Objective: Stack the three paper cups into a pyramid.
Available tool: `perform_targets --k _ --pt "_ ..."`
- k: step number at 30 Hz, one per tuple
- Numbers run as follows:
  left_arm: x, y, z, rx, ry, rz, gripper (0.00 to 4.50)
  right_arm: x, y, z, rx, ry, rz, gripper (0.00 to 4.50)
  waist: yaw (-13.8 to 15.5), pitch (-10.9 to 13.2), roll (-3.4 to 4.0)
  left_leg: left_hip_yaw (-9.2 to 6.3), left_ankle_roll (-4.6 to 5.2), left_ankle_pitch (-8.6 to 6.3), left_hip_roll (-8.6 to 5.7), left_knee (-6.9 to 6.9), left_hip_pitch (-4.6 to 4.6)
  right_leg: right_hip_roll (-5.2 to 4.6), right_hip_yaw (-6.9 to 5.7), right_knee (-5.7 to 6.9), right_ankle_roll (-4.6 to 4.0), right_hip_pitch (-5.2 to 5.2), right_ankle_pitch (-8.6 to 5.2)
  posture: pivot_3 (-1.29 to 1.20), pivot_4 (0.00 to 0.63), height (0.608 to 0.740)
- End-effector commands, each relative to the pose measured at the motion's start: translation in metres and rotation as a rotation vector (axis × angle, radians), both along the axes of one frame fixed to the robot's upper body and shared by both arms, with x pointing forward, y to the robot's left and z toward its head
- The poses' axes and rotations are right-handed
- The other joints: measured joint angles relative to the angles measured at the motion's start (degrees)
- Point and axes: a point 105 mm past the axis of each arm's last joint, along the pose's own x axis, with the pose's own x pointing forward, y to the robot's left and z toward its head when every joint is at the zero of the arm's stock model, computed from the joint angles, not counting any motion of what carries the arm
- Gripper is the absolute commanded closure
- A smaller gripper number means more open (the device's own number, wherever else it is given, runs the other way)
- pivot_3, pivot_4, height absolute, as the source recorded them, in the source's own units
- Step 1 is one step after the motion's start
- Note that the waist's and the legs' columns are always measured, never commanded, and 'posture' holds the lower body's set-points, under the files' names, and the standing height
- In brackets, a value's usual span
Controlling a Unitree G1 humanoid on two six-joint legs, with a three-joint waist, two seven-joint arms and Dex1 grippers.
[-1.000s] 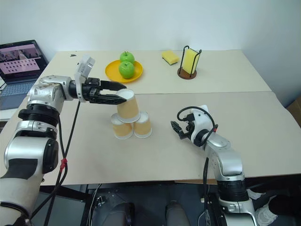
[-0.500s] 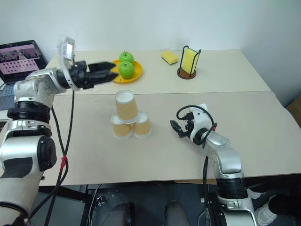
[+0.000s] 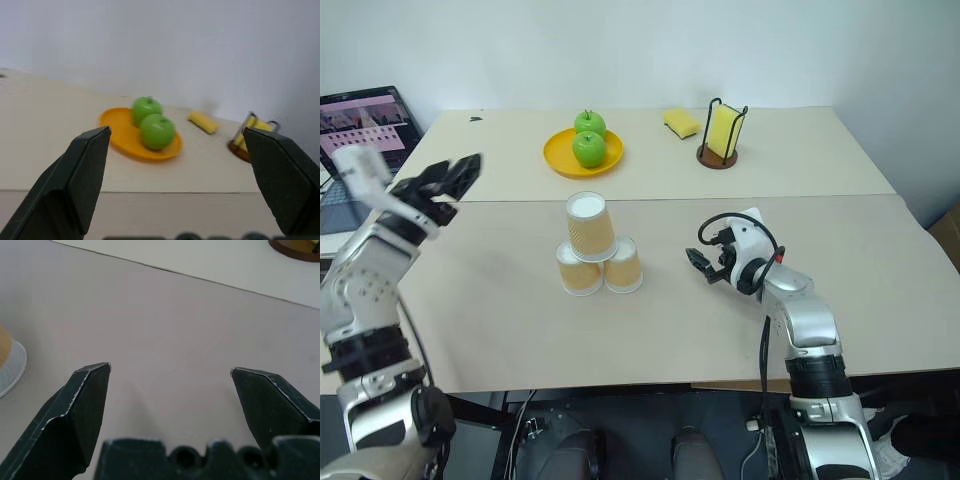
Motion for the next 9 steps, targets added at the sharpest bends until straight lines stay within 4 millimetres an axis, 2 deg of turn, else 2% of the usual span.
perform_targets --k 1,5,9 --pt "-0.025 0.038 -0.013 0.001 -0.008 0.266 0.01 0.013 -0.015 0.015 -0.035 -0.095 -0.099 0.0 0.14 0.0 -0.01 0.01 0.0 0.0 0.0 -0.01 0.01 0.0 0.0 -0.04 0.0 0.0 0.0 0.0 0.15 0.732" --pt "-0.042 0.056 -0.043 0.044 0.05 0.421 0.01 0.021 -0.032 0.013 -0.031 -0.112 -0.224 0.0 0.59 -0.03 -0.05 0.0 -0.01 0.0 -0.03 0.0 -0.06 -0.05 -0.04 -0.07 -0.02 0.01 0.02 0.0 0.15 0.732" --pt "-0.05 0.06 -0.059 0.025 0.057 0.466 0.01 0.024 -0.033 0.009 0.027 -0.095 -0.246 0.0 0.78 -0.05 -0.08 0.0 -0.01 0.0 -0.03 -0.01 -0.05 -0.05 -0.05 -0.1 -0.02 0.03 0.02 0.0 0.15 0.732"
